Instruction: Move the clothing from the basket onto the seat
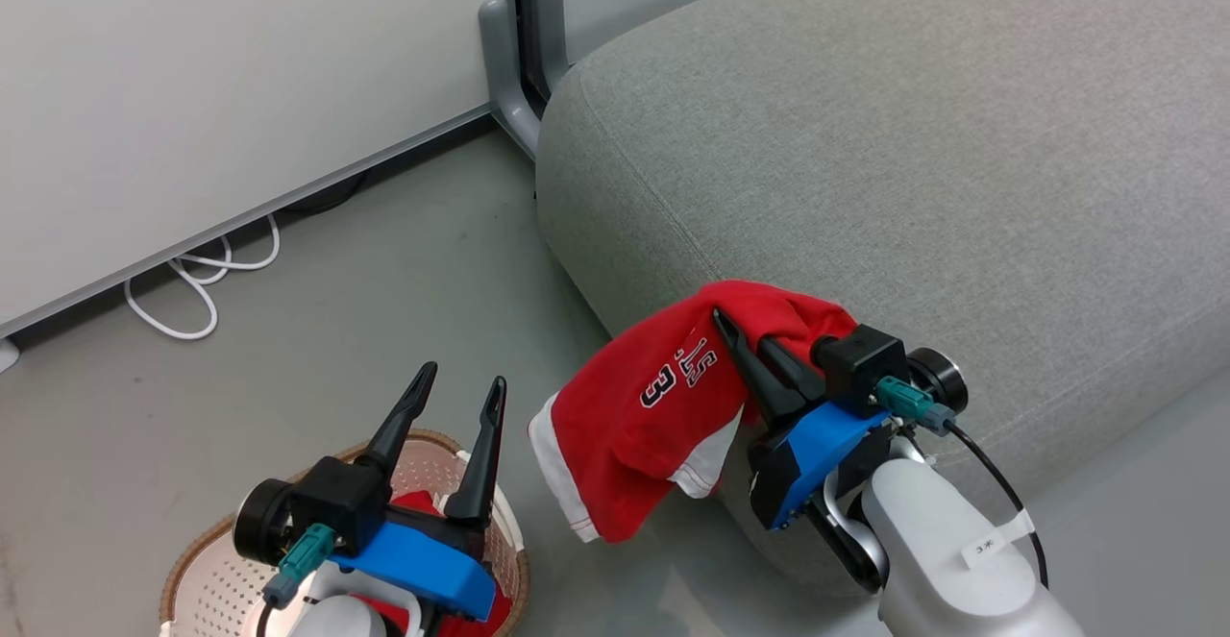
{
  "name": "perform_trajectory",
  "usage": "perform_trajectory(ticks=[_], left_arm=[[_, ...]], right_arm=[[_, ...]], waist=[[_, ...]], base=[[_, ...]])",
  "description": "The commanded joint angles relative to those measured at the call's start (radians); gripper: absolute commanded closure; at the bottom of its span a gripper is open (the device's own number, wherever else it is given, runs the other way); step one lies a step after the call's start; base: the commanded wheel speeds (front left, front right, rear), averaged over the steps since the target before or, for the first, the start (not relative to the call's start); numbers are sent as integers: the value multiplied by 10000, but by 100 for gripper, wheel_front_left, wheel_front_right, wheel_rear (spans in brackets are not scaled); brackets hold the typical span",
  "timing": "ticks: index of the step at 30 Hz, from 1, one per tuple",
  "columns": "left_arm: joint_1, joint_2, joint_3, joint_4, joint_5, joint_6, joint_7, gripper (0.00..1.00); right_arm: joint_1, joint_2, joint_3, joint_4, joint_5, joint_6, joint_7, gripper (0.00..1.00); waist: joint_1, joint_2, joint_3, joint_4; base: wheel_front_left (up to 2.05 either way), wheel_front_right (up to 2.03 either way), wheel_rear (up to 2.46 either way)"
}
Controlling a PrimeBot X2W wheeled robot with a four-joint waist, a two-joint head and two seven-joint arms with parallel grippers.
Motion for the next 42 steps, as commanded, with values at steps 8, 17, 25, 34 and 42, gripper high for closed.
perform_trajectory(ticks=[8, 17, 25, 34, 42], left_arm=[[-120, 143, -81, -27, -57, -14, -48, 0], [-381, 313, -214, -202, -2, -14, -48, 0], [-1019, 656, -690, -622, 74, -14, -48, 0], [-2063, 1220, -1094, -1165, 307, -14, -48, 0], [-2958, 1754, -1766, -1895, 561, -14, -48, 0]], right_arm=[[110, -10, -104, -114, 24, 1, -35, 100], [-885, -10, -800, 88, -473, 1, 135, 100], [-2705, -372, -2768, 306, -1515, -1, 709, 100], [-4431, -1471, -5355, -81, -2117, -1, 1087, 100], [-5217, -2702, -7702, -191, -2515, 1, 1094, 100]], waist=[[0, -1, 62, -35], [0, -1, 547, 208], [0, -1, 1641, 811], [0, -1, 3299, 1380], [0, -1, 4707, 1911]], base=[[0, 0, 0], [0, 0, 0], [0, 0, 0], [0, 0, 0], [0, 0, 0]])
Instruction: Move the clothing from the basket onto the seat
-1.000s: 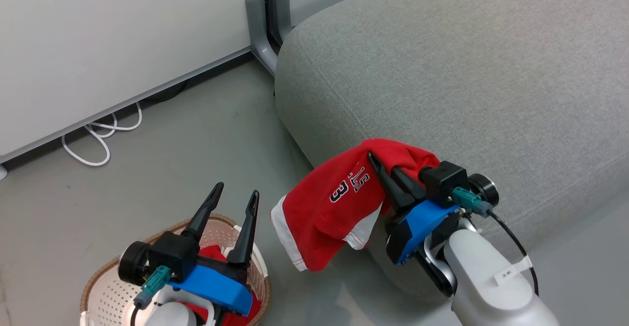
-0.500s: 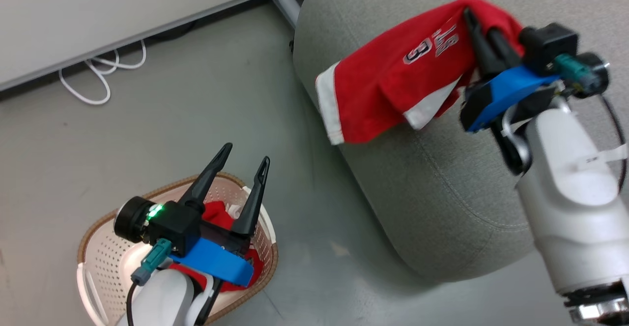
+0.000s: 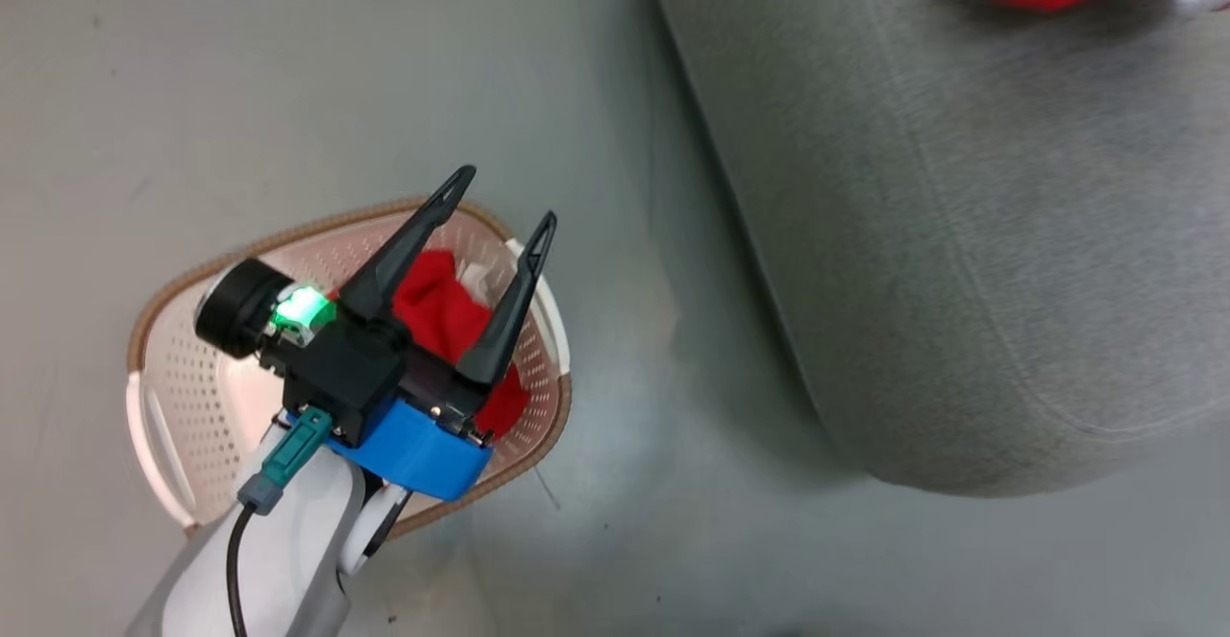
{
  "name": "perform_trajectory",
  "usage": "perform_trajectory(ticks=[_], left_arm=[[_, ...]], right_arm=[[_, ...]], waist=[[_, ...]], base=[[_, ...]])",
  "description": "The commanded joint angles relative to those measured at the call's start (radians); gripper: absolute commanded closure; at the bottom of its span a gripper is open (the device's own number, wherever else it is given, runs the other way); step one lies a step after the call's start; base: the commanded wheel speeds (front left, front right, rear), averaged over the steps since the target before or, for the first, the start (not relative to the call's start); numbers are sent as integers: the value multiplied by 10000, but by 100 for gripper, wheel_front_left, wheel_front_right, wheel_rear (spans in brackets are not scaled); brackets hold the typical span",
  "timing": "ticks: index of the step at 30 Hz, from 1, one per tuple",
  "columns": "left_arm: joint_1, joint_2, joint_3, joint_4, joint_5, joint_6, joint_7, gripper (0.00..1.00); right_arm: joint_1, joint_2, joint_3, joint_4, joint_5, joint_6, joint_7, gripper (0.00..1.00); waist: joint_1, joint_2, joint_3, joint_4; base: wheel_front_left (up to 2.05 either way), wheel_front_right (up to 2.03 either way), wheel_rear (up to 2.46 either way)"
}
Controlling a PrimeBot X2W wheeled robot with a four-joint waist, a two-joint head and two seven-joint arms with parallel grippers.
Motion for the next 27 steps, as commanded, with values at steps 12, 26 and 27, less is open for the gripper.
perform_trajectory(ticks=[12, 26, 27], left_arm=[[-574, 433, 32, -933, 127, -14, -48, 0], [-607, 464, 93, -723, 64, -15, -48, 0], [-607, 464, 93, -723, 64, -15, -48, 0]], right_arm=[[343, -570, -1824, 1342, -140, -1, -658, 100], [141, -276, -2141, 2589, -789, -1, -1062, 0], [141, -276, -2141, 2589, -789, -1, -1062, 0]], waist=[[-2, 0, 1626, 831], [-2, 0, 1643, 846], [-2, 0, 1643, 846]], base=[[0, 0, 0], [0, 0, 0], [0, 0, 0]])
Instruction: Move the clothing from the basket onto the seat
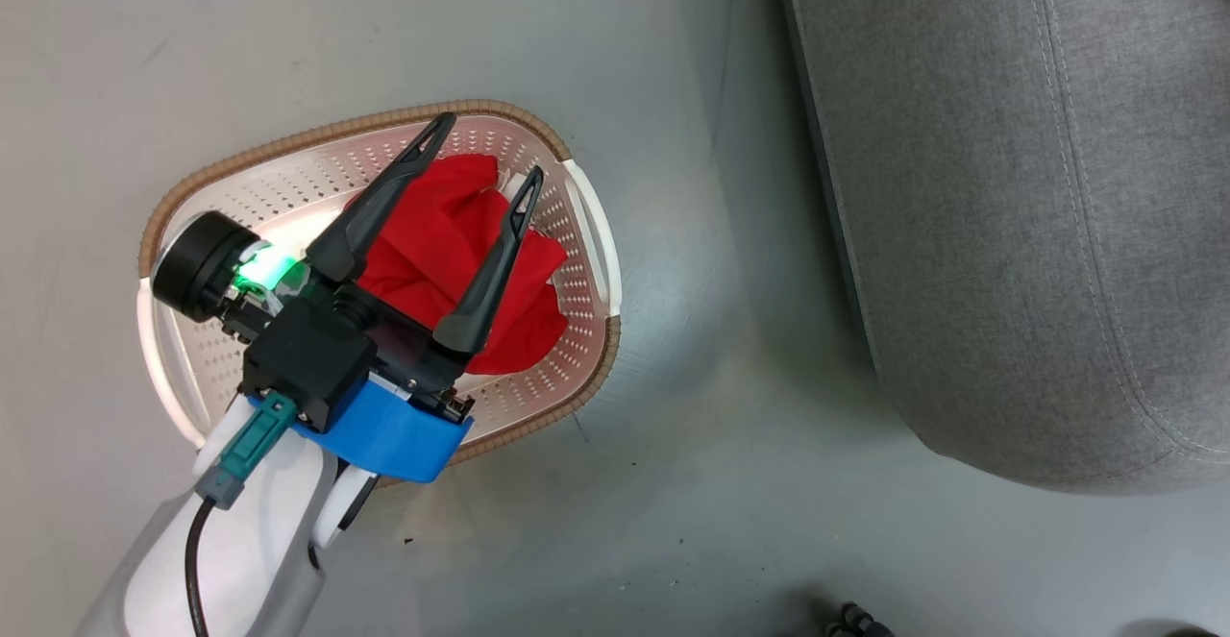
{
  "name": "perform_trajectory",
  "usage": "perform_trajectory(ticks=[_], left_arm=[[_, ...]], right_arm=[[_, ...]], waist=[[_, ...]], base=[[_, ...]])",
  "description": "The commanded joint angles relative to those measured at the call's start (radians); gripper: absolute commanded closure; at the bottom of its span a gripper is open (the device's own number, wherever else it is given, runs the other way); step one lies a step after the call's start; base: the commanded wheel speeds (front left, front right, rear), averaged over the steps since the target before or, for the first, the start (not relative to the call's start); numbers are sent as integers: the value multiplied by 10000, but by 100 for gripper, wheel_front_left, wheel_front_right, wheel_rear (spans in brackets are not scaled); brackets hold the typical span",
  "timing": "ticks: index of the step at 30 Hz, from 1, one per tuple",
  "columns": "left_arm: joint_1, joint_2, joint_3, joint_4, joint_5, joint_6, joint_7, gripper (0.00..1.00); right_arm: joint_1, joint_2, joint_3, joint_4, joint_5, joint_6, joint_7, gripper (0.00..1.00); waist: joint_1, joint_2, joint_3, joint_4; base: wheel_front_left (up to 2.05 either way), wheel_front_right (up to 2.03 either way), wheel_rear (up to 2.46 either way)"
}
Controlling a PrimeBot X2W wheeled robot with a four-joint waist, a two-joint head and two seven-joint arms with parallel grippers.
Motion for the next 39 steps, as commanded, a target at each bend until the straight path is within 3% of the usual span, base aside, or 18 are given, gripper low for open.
perform_trajectory(ticks=[1, 20, 30, 39], left_arm=[[-120, 7, 10, 32, -52, -15, -48, 0], [131, -378, 237, 233, -164, -15, -48, 0], [550, -913, 607, 505, -280, -15, -48, 0], [1472, -1512, 1232, 946, -437, -15, -48, 0]], right_arm=[[-42, 50, 12, 69, -99, -3, -74, 0], [482, 247, -32, -73, -317, -3, -135, 0], [2021, 695, 130, -1323, -191, -3, -133, 0], [4015, 1535, 994, -2924, -199, -3, -135, 0]], waist=[[-1, 0, -23, -1], [-1, 0, -634, 99], [-1, 0, -1612, 432], [-1, 0, -3024, 745]], base=[[0, 0, 0], [0, 0, 0], [0, 0, 0], [0, 0, 0]])
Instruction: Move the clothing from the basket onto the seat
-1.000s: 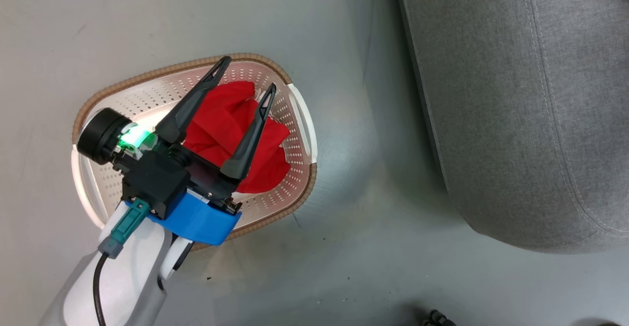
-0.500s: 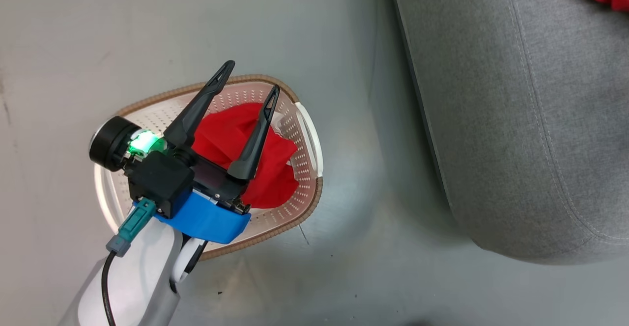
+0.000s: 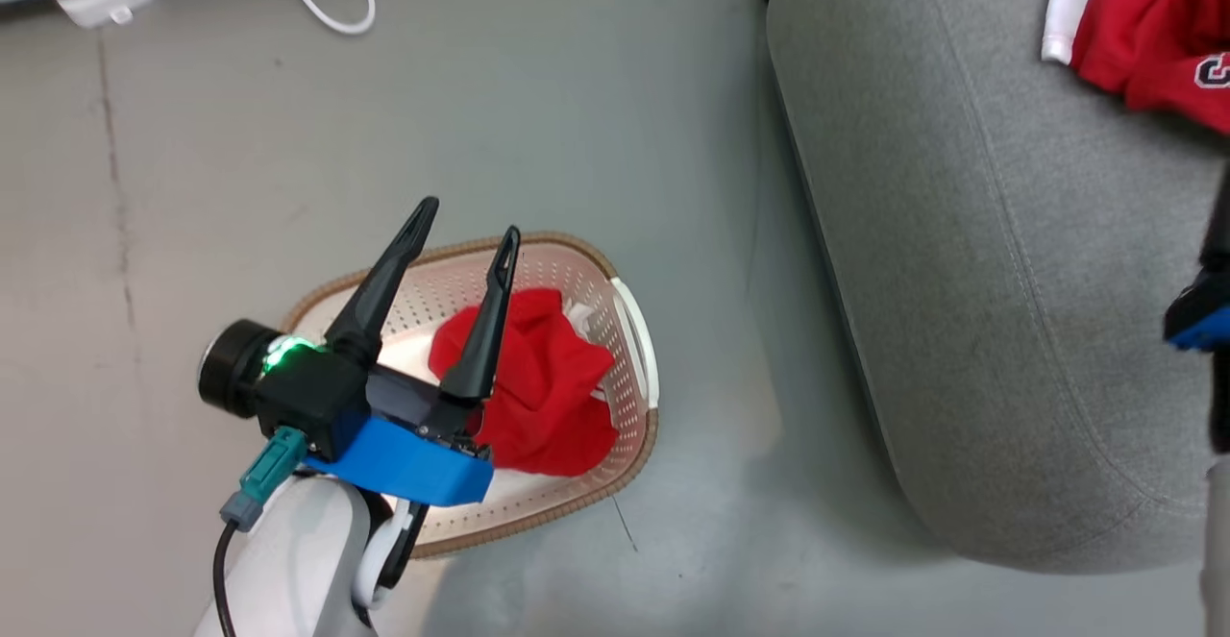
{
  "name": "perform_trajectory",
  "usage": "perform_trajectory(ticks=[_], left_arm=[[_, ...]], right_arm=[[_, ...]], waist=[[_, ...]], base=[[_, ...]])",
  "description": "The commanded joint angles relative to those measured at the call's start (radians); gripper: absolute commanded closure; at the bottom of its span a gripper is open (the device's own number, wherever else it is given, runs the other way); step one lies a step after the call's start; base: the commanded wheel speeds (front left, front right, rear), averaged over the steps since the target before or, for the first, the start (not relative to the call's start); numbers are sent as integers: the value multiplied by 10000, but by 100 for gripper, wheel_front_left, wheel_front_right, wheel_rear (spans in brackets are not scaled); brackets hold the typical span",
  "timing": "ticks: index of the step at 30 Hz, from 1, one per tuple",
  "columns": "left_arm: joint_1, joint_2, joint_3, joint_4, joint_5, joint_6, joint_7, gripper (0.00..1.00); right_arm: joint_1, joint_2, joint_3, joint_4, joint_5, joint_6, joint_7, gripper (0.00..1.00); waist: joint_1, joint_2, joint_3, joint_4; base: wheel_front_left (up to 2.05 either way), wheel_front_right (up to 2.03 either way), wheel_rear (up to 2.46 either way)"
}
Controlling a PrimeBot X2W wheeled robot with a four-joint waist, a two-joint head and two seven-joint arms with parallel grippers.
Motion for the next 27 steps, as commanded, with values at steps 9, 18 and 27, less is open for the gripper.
perform_trajectory(ticks=[9, 18, 27], left_arm=[[1021, -452, 880, 613, -123, -13, -48, 0], [1837, -905, 1750, 1175, -13, -15, -47, 0], [2345, -1041, 2526, 1573, 81, -15, -47, 0]], right_arm=[[2086, 854, 1130, -1818, 383, -1, 155, 0], [3625, 1207, 2134, -3364, 825, 1, 747, 0], [4784, 1409, 2882, -4393, 1066, -1, 1129, 0]], waist=[[1, 0, -1691, 536], [1, 0, -2858, 1101], [1, 0, -3534, 1580]], base=[[0, 0, 0], [0, 0, 0], [0, 0, 0]])
